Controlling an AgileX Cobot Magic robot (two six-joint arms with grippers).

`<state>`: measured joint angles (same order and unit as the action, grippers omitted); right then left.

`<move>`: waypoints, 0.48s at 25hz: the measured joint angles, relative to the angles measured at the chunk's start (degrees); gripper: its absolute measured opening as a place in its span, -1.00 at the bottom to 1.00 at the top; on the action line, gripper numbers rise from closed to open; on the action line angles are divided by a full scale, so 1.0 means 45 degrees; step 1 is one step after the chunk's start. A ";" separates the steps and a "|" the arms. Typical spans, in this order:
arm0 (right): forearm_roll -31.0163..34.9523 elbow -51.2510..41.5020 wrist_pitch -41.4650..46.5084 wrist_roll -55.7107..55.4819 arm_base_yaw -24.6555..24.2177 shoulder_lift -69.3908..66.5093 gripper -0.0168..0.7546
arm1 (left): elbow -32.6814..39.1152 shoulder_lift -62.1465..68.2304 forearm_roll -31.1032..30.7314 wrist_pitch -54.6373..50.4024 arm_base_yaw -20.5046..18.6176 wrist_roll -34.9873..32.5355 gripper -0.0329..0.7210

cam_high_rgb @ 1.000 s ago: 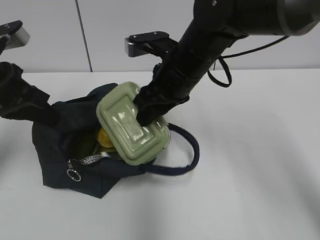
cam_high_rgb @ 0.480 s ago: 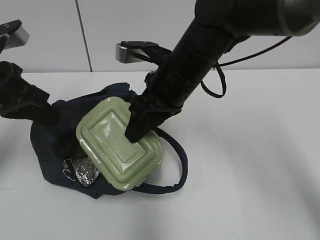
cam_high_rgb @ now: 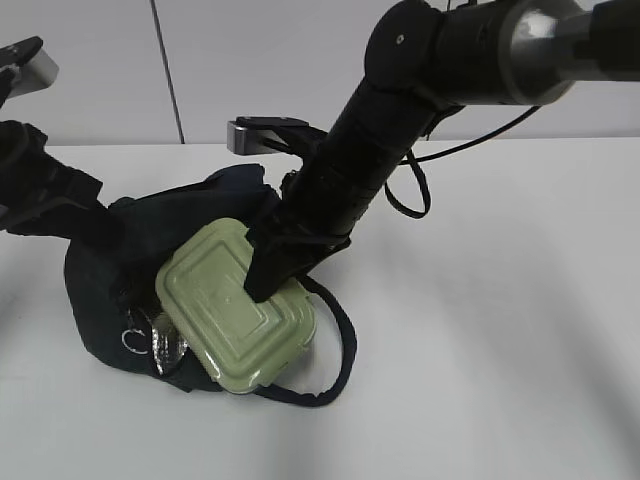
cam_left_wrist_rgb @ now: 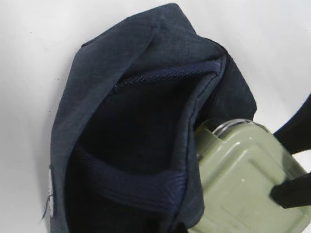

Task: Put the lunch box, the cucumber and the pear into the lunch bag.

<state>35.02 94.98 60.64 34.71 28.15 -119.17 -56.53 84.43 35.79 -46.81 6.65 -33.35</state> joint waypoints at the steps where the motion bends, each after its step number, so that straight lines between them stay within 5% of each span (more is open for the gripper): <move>1: 0.0000 0.0318 0.0000 -0.0179 0.0000 -0.0190 -0.05 | 0.0000 0.0000 0.0032 0.0000 0.0000 0.0000 -0.91; 12: -0.0035 0.3537 -0.0490 -0.1969 0.0000 -0.0775 -0.05 | 0.0000 0.0000 0.0139 -0.0068 0.0000 0.0000 -0.91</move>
<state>34.87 110.90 58.44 25.85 28.15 -122.65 -56.53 84.43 36.42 -47.12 6.65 -33.35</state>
